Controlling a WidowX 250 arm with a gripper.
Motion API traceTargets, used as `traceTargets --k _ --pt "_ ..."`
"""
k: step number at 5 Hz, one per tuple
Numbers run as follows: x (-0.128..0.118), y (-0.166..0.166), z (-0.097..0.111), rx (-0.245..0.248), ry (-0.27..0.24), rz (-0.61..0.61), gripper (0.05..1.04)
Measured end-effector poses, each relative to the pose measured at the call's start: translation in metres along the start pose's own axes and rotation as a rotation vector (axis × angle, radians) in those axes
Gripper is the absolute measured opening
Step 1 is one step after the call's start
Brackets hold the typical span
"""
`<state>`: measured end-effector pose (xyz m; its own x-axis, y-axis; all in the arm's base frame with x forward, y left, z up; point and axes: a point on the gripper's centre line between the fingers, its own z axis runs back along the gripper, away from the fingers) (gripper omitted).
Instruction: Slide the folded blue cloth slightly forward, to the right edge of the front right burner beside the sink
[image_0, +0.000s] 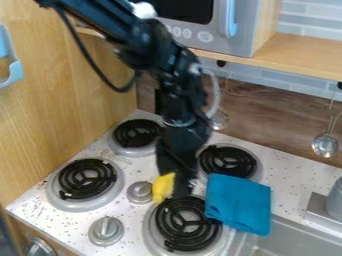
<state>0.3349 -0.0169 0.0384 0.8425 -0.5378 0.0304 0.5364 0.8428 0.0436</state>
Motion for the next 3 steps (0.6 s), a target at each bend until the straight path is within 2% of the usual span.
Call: traceTargets --k 1,2,3 --pt "0.03 -0.015 -0.011 0.045 -0.066 0.053 1.001" --pt "0.054 -0.023 -0.025 0.128 -0.138 0.137 1.001" --pt "0.068 -0.028 -0.034 0.159 -0.166 0.147 1.001"
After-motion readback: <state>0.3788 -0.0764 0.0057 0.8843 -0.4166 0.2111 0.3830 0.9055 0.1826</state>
